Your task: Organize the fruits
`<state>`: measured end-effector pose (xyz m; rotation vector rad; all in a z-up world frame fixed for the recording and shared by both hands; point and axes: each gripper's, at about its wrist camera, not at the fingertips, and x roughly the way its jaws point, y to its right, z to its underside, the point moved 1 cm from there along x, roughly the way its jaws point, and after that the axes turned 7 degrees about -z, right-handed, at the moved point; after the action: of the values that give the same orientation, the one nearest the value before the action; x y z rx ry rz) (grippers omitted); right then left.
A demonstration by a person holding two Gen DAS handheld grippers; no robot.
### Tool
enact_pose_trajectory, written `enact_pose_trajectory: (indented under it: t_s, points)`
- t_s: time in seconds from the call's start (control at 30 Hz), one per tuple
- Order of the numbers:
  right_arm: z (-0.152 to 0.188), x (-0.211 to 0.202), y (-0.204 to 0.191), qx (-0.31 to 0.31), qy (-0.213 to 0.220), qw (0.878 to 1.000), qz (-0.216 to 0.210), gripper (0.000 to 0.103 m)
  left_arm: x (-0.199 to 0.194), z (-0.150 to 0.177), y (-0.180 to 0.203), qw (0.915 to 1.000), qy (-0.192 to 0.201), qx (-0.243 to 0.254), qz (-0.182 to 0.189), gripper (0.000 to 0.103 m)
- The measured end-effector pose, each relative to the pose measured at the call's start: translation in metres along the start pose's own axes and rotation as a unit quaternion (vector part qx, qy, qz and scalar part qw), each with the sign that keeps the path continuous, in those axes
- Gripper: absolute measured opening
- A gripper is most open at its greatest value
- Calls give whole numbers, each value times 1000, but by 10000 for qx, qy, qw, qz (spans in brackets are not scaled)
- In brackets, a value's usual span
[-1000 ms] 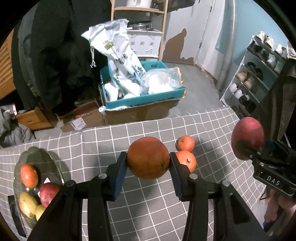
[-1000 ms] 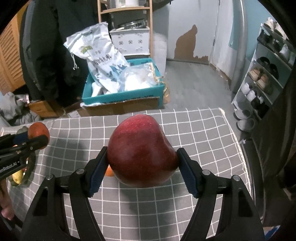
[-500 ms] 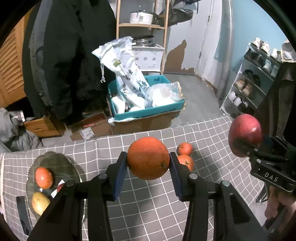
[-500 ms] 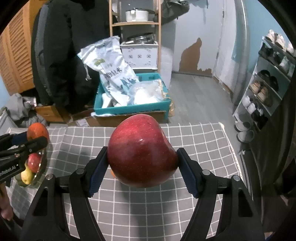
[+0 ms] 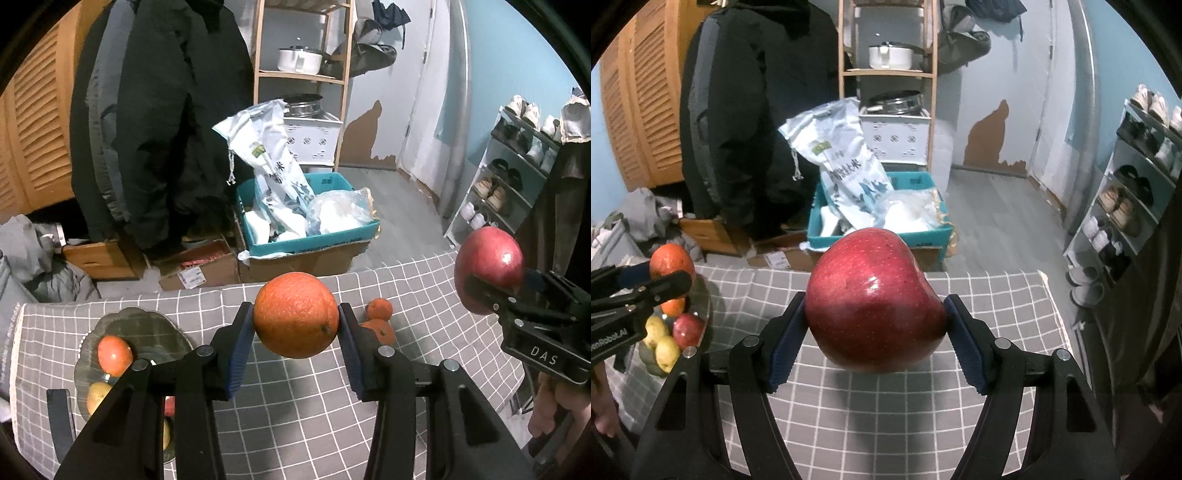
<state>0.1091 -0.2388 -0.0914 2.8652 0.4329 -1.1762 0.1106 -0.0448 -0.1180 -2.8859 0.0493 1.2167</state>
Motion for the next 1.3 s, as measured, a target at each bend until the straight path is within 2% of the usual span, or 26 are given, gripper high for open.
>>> enact_pose_trajectory:
  t_s: [0.6, 1.3]
  points:
    - [-21, 24, -75, -362, -7, 9979, -542, 73, -10, 12, -75, 9975, 11, -505, -499, 46]
    - [-33, 69, -168, -826, -275, 9901, -1101, 73, -1, 43, -153, 9898, -258, -1025, -955, 46]
